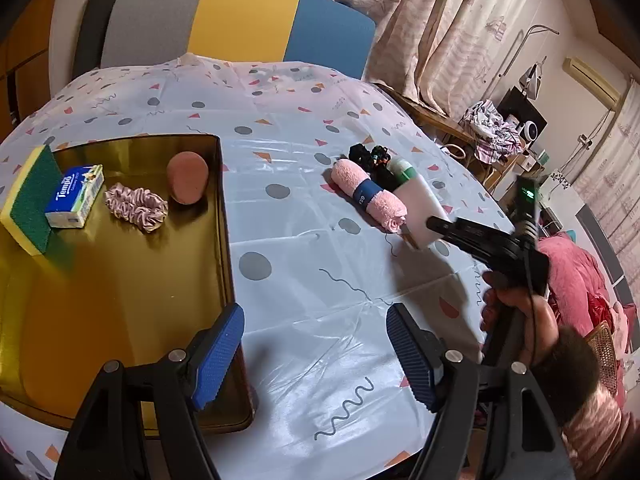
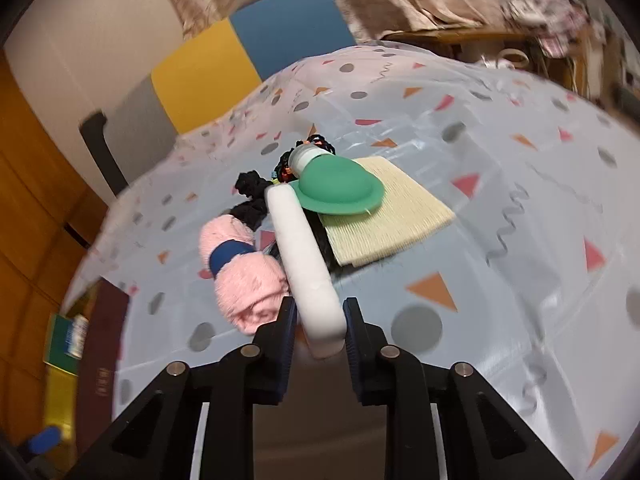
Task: Organize rigid objects
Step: 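Lift the white eraser block off the sheet with the right tool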
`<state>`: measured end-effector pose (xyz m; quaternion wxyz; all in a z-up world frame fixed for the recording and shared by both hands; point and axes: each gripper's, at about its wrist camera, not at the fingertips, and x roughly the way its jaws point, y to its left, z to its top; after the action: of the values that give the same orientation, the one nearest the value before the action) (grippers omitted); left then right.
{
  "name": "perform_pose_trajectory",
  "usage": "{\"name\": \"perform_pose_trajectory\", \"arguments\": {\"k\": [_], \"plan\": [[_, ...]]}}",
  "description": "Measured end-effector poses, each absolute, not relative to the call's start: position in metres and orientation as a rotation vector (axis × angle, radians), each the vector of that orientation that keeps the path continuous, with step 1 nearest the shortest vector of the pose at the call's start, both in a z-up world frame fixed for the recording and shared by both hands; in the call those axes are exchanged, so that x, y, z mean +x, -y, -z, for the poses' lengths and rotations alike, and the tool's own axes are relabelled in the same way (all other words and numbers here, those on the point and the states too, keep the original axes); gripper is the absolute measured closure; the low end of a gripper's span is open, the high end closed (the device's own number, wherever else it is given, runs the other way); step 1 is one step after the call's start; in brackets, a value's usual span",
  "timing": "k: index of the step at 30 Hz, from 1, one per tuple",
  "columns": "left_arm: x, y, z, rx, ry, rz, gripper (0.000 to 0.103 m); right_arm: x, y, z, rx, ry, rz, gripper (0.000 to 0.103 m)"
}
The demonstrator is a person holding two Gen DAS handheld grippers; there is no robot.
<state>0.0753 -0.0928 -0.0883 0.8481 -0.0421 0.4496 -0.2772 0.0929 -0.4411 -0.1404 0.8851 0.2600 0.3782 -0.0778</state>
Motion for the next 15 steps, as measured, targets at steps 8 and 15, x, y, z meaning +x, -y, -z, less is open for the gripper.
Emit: {"name": "perform_pose_trajectory", "arguments": {"k": [8,15], "plan": [[0.073,0.115,0.095,-0.055,-0.973,0.622,0.028,0.040,0.476,0.150,0.681,-0.784,0.291,0.051],[0.074,0.127,0.097,-0.044,-0.983,0.630,0.028,0.047,0.467,0.134,0.495,-0.744,0.313,0.030]]}}
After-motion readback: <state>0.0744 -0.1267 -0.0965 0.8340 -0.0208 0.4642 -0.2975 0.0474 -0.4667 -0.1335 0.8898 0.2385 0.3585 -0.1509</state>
